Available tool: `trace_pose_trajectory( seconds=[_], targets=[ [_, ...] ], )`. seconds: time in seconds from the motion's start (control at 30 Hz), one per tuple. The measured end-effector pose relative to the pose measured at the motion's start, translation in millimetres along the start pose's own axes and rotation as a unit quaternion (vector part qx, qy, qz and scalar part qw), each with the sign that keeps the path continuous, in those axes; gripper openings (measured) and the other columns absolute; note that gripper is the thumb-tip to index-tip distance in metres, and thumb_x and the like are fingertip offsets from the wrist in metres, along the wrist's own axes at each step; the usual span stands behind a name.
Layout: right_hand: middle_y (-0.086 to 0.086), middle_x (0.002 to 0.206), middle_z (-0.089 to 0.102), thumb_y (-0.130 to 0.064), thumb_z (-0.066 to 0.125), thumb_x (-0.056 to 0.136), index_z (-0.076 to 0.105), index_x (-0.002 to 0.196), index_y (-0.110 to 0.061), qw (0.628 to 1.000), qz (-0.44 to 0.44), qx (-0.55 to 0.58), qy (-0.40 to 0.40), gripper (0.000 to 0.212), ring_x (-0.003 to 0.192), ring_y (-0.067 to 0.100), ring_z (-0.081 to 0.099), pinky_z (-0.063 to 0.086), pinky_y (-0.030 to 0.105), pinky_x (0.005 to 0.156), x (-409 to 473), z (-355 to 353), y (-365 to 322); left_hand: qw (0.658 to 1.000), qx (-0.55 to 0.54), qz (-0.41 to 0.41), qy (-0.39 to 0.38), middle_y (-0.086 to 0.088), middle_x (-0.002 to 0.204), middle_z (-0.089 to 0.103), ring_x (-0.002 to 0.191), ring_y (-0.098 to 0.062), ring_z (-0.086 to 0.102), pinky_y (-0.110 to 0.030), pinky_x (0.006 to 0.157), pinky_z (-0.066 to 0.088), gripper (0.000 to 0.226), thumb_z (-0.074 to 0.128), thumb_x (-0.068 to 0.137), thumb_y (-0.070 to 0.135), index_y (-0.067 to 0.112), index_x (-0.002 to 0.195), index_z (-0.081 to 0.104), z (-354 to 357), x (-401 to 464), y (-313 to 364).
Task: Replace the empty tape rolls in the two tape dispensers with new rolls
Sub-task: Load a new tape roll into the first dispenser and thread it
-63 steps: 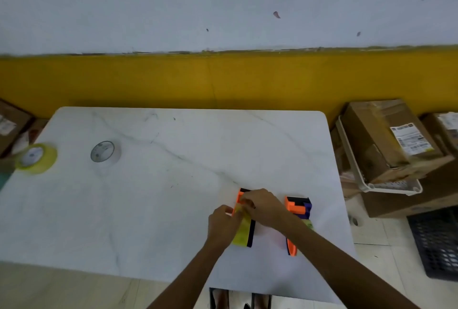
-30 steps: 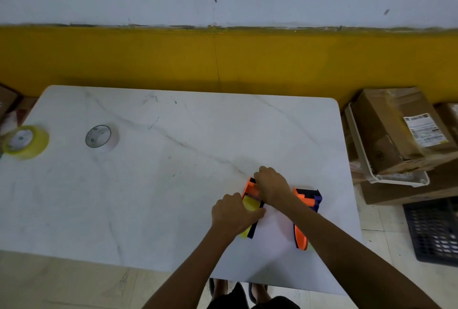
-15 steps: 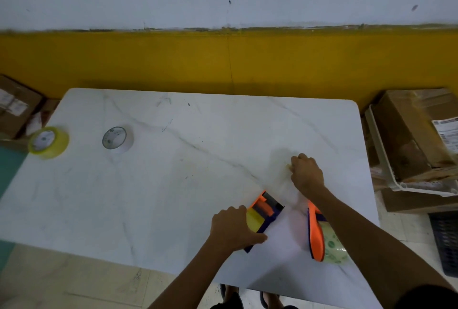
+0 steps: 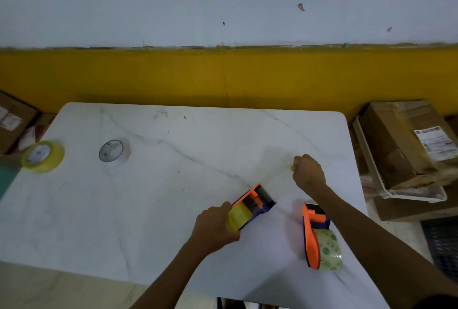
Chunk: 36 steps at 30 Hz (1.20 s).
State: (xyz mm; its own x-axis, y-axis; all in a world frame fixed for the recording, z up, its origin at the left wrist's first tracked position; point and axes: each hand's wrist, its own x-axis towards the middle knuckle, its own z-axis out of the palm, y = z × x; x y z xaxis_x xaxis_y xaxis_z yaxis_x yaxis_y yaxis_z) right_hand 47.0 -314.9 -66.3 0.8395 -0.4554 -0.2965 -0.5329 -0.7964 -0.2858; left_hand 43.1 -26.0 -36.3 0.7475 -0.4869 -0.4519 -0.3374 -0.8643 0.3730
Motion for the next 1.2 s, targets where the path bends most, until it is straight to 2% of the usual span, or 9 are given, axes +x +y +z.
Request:
trace_pose_trajectory(
  seconds=[0.13,0.3,0.33,0.4,0.5,0.63,0.8,1.03,1.2],
  targets=[
    [0.012,0.087,0.060,-0.021,0.053,0.092,0.061,0.080,-0.002,0.994,0.001,0.012,-0.110,0.024,0.087,0.030,0.058,0.045,0.032,0.072,-2,-15,-12,0.997,-0.042,0.058,0.036,0.001,0.081,0.069,0.072,-0.019,0.065,-0.023,0.054,0.039,0.033,0.068,0.067,0.041,0.028,0.089,0.048,-27,-4,5],
    [0.005,0.080,0.060,-0.001,0.066,0.083,0.066,0.086,-0.001,0.951,-0.071,0.169,-0.250,0.003,0.072,0.013,0.055,0.043,0.018,0.063,-15,-39,-33,0.987,-0.096,0.104,0.072,-0.001,0.079,0.070,0.071,-0.020,0.065,-0.026,0.056,0.045,0.034,0.072,0.063,0.030,0.023,0.091,0.055,-80,-5,21],
    [0.004,0.083,0.064,0.001,0.071,0.079,0.067,0.094,-0.002,0.933,-0.085,0.234,-0.259,0.016,0.075,0.013,0.058,0.046,0.016,0.065,-19,-44,-35,0.984,-0.112,0.114,0.076,0.000,0.079,0.070,0.071,-0.019,0.065,-0.028,0.057,0.048,0.036,0.073,0.062,0.029,0.024,0.092,0.056,-92,-5,23],
    [0.001,0.097,0.068,-0.001,0.078,0.073,0.064,0.105,-0.013,0.863,-0.109,0.393,-0.298,0.037,0.091,0.017,0.064,0.054,0.019,0.079,-30,-54,-42,0.979,-0.132,0.138,0.078,0.005,0.083,0.068,0.072,-0.011,0.064,-0.027,0.059,0.052,0.039,0.077,0.063,0.028,0.026,0.096,0.057,-116,-6,28],
    [0.011,0.116,0.070,-0.027,0.088,0.060,0.060,0.121,-0.013,0.668,-0.069,0.645,-0.363,0.068,0.107,0.031,0.067,0.057,0.044,0.089,-35,-63,-58,0.970,-0.165,0.159,0.080,0.010,0.095,0.064,0.083,-0.012,0.064,-0.016,0.065,0.050,0.047,0.082,0.068,0.033,0.029,0.106,0.055,-143,-10,35],
    [0.019,0.125,0.065,-0.038,0.085,0.061,0.054,0.130,-0.008,0.658,-0.079,0.699,-0.269,0.081,0.111,0.038,0.063,0.056,0.048,0.089,-51,-77,-80,0.955,-0.226,0.151,0.122,0.010,0.098,0.065,0.091,-0.014,0.064,-0.019,0.068,0.055,0.048,0.081,0.071,0.039,0.026,0.110,0.057,-162,-17,49],
    [0.017,0.114,0.065,-0.020,0.051,0.093,0.063,0.117,-0.008,0.586,-0.034,0.807,-0.069,0.029,0.105,0.033,0.060,0.050,0.045,0.091,-74,-64,-101,0.914,-0.356,0.072,0.178,0.010,0.067,0.062,0.061,-0.007,0.059,-0.010,0.049,0.045,0.032,0.076,0.071,0.053,0.025,0.076,0.061,-151,-15,74],
    [0.005,0.076,0.071,-0.029,0.049,0.091,0.065,0.091,-0.010,0.458,0.183,0.869,-0.032,0.025,0.071,0.018,0.068,0.056,0.029,0.060,-123,32,-106,0.886,-0.404,-0.155,0.165,-0.006,0.073,0.067,0.069,-0.022,0.064,-0.030,0.063,0.053,0.052,0.062,0.077,0.063,0.012,0.069,0.065,-83,18,83],
    [0.012,0.080,0.063,-0.033,0.047,0.095,0.062,0.102,-0.003,0.446,0.311,0.838,-0.056,0.035,0.079,0.026,0.063,0.052,0.038,0.073,-144,81,-91,0.905,-0.347,-0.227,0.094,-0.008,0.081,0.063,0.078,-0.026,0.065,-0.035,0.074,0.055,0.056,0.061,0.076,0.066,0.011,0.068,0.057,-22,30,74]
  ],
)
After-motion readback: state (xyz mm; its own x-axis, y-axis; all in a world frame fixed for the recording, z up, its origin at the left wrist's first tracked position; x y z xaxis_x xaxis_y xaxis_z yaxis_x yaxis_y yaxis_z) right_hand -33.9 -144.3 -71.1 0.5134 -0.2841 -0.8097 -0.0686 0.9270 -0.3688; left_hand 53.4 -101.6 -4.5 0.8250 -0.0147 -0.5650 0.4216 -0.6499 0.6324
